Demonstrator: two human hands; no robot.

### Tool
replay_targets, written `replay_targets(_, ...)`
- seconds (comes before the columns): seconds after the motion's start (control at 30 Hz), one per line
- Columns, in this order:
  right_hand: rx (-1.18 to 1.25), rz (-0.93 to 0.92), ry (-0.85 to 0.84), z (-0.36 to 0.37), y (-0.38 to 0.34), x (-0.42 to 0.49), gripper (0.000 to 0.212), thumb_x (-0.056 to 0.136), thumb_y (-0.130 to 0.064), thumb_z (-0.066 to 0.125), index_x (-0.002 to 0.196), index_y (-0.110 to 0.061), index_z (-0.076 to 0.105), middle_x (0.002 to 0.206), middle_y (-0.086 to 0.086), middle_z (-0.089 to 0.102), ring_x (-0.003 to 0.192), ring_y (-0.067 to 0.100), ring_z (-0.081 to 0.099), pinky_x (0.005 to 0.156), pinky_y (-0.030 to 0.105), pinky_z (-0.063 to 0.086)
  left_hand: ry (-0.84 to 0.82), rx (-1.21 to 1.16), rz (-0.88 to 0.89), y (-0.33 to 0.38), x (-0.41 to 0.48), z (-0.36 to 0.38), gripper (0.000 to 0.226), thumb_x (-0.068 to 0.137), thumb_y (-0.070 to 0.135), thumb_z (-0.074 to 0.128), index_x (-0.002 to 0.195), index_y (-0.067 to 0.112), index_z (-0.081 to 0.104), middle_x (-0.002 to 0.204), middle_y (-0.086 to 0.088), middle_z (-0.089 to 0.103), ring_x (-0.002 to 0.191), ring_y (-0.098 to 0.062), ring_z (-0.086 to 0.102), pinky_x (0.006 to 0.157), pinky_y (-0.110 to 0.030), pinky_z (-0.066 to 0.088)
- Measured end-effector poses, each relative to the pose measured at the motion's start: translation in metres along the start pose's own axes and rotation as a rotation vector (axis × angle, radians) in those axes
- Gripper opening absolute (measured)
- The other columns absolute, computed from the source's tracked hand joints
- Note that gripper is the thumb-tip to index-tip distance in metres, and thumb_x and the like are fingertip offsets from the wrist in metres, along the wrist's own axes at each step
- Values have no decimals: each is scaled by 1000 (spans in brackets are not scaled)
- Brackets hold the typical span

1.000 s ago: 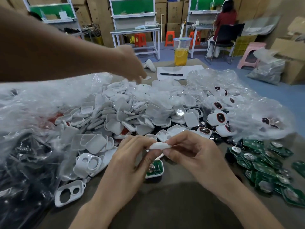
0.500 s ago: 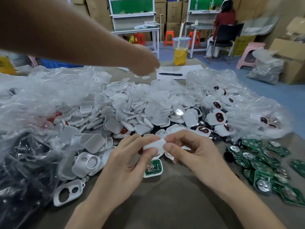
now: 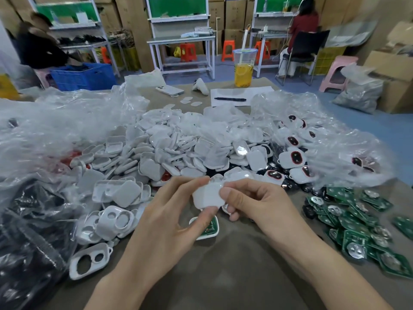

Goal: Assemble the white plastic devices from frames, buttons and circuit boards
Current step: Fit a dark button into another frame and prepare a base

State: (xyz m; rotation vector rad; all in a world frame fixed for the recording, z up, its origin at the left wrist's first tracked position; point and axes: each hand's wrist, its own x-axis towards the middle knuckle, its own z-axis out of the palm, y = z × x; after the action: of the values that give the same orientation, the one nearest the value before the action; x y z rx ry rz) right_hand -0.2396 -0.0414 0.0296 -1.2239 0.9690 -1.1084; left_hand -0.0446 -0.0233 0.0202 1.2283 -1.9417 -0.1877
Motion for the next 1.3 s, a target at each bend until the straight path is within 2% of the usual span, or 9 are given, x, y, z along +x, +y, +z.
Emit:
replay_targets(0.1,-236,-91,39,-2,7,-1,27,77,-54,76,100,-40,75,82,-10,74,66,2,63,65,11,48,5,62,-71,-9,-2,-7,45,88,57,58,125,31,63,110,24,55,101,2,55,87,-7,37)
replay_targets(0.17,-608,-163,17,-4,12,-6,30,77,-61,70,106,-53,66,101,-27,68,86,-5,61,75,5,42,-12,164,-143,-19,-6,-15,50,88,61,52,124,30,65,111,23,58,104,-2,52,88,-16,35)
replay_targets(0.23,-856,-198,-93,-4,15,-9,38,78,-66,64,114,-60,55,115,-38,52,108,-11,49,86,-1,31,-51,311,-147,-29,-10,-21,52,88,59,48,124,26,67,111,17,63,107,-9,49,91,-22,30)
replay_targets(0.33,-1027,-214,-220,-3,17,-9,57,82,-69,59,135,-51,47,120,-35,48,119,-14,33,95,-2,22,-75,404,-189,-37,-16,-27,55,87,58,47,127,25,66,117,9,63,113,-17,48,95,-29,28)
replay_targets(0.43,-1139,-262,-271,-2,17,-6,60,88,-65,57,143,-48,39,126,-32,50,124,-15,25,99,-3,16,-36,348,-168,-37,-19,-28,49,88,54,50,123,25,67,116,10,61,113,-16,47,95,-25,27)
replay_targets(0.57,-1144,-254,-287,-1,17,-5,64,88,-61,58,145,-53,31,129,-35,48,127,-13,26,101,-1,17,-130,216,-59,-28,-19,-24,35,90,55,52,107,30,70,105,23,61,102,-4,50,90,-25,38)
replay_targets(0.73,-1134,-274,-315,-3,15,-8,64,88,-56,59,142,-57,24,132,-38,40,129,-10,30,102,1,19,-303,159,-13,-25,-22,-24,31,91,63,51,106,40,66,101,28,58,106,3,50,90,-21,40)
replay_targets(0.9,-1073,-265,-334,-2,15,-10,63,90,-49,64,142,-56,29,127,-35,42,126,-13,36,100,-1,22,-322,147,10,-22,-22,-24,31,90,63,53,105,40,67,101,28,58,107,5,49,92,-13,36)
replay_targets(1.3,-1013,-237,-346,-3,18,-9,74,84,-45,74,135,-67,25,127,-33,46,120,-9,43,95,2,28,-328,155,50,-20,-22,-19,24,91,50,58,103,33,71,96,20,56,96,-1,51,86,-13,38)
